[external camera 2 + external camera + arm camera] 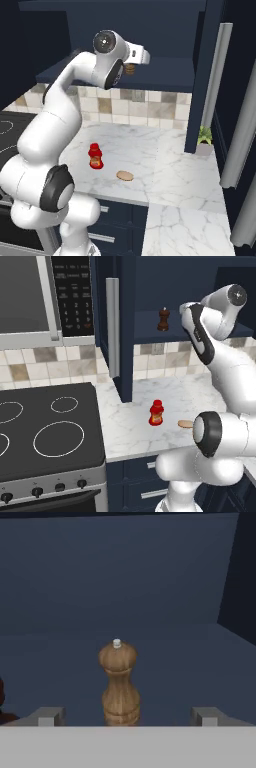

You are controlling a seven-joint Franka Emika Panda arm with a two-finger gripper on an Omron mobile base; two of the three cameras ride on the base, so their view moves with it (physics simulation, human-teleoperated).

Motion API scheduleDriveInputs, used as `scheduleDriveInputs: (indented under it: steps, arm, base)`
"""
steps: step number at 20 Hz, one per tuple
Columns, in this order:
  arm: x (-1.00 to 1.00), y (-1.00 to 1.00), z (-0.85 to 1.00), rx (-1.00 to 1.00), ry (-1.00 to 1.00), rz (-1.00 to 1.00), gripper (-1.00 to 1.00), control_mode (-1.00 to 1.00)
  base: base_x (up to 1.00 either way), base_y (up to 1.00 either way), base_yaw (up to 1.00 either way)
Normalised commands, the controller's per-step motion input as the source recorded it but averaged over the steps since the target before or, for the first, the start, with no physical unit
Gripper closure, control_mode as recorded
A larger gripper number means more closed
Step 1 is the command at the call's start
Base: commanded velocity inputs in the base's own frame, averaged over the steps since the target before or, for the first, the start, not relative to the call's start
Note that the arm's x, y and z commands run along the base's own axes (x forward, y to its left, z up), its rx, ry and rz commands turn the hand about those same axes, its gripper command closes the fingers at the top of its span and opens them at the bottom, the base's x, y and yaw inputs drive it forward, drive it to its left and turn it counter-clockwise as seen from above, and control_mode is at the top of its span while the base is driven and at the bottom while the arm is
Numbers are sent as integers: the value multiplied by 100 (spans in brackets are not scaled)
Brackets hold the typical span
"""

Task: There are various items on the counter. Only move the condiments/shakers into the cabinet.

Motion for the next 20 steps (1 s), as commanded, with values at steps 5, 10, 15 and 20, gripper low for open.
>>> scheduleDriveInputs:
  steps: [5, 10, 15, 20]
  arm:
    - [-100, 0, -19, 0, -1, 0, -100, -100]
    - [-100, 1, -55, -1, 2, 0, -100, -100]
    - [-95, 21, -80, -8, 22, 3, -100, -100]
    - [-66, 35, -85, -9, 41, 9, -100, -100]
  base:
    - [0, 0, 0]
    - [0, 0, 0]
    - [0, 0, 0]
    - [0, 0, 0]
